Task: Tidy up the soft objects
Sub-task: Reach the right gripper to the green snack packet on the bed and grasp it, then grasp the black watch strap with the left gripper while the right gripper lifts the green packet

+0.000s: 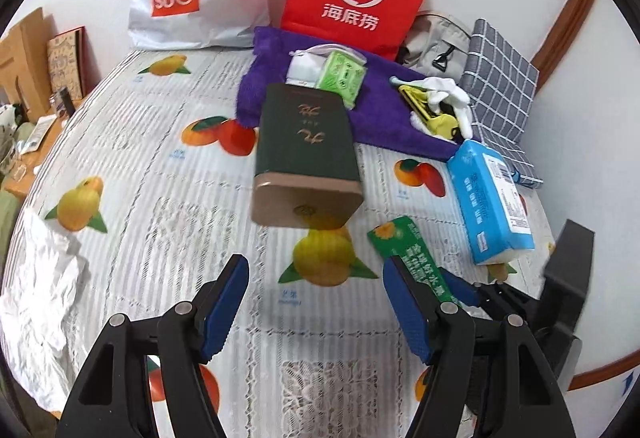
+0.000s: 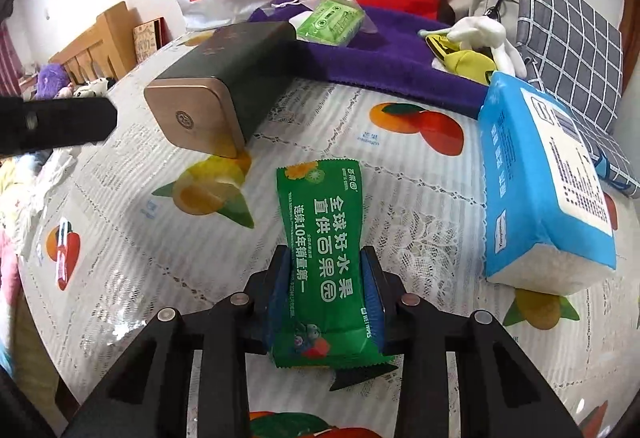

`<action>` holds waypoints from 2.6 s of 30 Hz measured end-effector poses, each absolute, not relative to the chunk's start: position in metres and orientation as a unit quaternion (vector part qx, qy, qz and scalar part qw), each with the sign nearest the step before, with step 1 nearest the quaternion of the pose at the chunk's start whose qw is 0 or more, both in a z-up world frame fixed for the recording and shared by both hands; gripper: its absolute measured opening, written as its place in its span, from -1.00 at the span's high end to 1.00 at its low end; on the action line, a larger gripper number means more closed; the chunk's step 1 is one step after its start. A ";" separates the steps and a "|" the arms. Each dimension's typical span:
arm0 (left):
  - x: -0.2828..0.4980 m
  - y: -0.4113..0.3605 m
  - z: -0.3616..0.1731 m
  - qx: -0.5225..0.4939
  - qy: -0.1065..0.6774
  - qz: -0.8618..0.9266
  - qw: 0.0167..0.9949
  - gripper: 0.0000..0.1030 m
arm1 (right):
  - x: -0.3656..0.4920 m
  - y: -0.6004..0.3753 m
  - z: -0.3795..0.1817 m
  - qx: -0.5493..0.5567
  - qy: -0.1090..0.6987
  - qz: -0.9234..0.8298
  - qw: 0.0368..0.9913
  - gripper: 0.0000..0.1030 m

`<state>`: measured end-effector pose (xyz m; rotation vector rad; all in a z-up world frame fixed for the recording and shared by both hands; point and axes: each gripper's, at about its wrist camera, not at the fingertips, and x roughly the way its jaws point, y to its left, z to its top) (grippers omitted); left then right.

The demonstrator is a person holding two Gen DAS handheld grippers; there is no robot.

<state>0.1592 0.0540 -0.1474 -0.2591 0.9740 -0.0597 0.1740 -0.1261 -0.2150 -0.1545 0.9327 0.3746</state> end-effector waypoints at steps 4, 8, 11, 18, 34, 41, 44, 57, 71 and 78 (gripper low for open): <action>0.156 0.057 -0.153 -0.124 0.474 -0.013 0.872 -0.32 | 0.169 -0.132 -0.207 -0.052 0.438 0.193 0.877 0.42; 0.157 0.055 -0.159 -0.126 0.483 -0.002 0.867 -0.32 | 0.164 -0.145 -0.195 -0.023 0.426 0.196 0.883 0.42; 0.158 0.048 -0.163 -0.121 0.490 0.002 0.863 -0.32 | 0.160 -0.157 -0.186 -0.007 0.417 0.195 0.888 0.42; 0.155 0.026 -0.166 -0.106 0.487 -0.007 0.867 -0.32 | 0.145 -0.183 -0.179 -0.006 0.414 0.170 0.894 0.42; 0.169 -0.047 -0.195 -0.061 0.526 -0.050 0.847 -0.32 | 0.109 -0.265 -0.209 -0.001 0.434 0.094 0.896 0.42; 0.183 -0.082 -0.204 -0.044 0.534 -0.057 0.842 -0.32 | 0.108 -0.283 -0.229 0.018 0.435 0.092 0.896 0.37; 0.190 -0.093 -0.210 -0.031 0.535 -0.036 0.843 -0.36 | 0.106 -0.280 -0.230 0.012 0.424 0.095 0.900 0.32; 0.177 -0.069 -0.214 0.011 0.541 -0.012 0.841 -0.63 | 0.109 -0.277 -0.232 0.018 0.410 0.086 0.908 0.29; 0.186 -0.069 -0.208 0.002 0.518 -0.052 0.854 0.60 | 0.110 -0.278 -0.232 0.030 0.409 0.080 0.908 0.29; 0.194 -0.069 -0.209 -0.018 0.518 -0.078 0.851 0.26 | 0.110 -0.279 -0.232 0.030 0.408 0.082 0.909 0.29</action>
